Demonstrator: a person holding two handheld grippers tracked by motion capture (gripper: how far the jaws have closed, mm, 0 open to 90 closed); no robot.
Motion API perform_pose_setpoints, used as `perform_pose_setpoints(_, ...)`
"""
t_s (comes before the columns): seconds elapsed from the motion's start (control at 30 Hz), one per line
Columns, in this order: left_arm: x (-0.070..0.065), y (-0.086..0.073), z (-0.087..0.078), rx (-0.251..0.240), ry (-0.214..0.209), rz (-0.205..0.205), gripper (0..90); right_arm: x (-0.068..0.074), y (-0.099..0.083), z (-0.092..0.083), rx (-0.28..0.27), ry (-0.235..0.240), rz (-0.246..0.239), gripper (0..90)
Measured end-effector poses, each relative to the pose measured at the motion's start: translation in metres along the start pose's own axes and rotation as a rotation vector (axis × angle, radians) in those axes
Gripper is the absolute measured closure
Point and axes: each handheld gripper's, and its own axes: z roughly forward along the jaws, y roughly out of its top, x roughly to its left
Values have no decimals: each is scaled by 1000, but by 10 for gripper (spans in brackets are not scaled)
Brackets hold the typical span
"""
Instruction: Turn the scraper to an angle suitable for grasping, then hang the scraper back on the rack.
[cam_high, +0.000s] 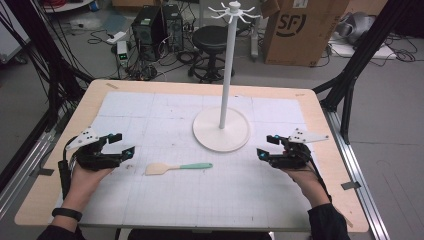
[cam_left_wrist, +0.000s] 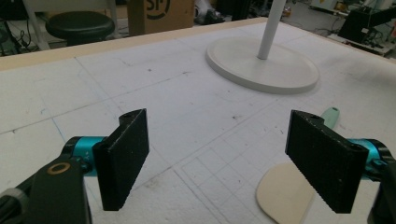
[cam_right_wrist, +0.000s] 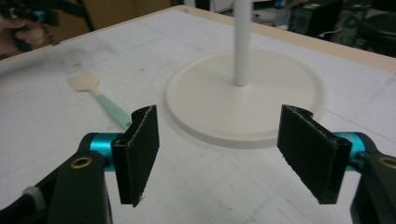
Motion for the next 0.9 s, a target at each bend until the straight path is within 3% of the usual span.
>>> perform_pose_setpoints(0.17, -6, 8, 0, -15, -7, 22, 212, -5, -2, -7, -21, -22, 21, 268)
perform_pose_setpoints(0.3, -9, 13, 6, 23, -60, 19, 204, -9, -2, -10, -28, -29, 26, 269)
perform_pose_setpoints(0.6, -27, 19, 31, 97, -145, 99, 214, -15, -5, -13, -28, -35, 29, 270)
perform_pose_setpoints(0.77, -38, 23, 47, 131, -223, 145, 267, -16, -7, -16, -27, -38, 33, 270)
perform_pose_setpoints(0.9, -47, 20, 62, 177, -261, 188, 287, -17, -8, -17, -27, -44, 36, 270)
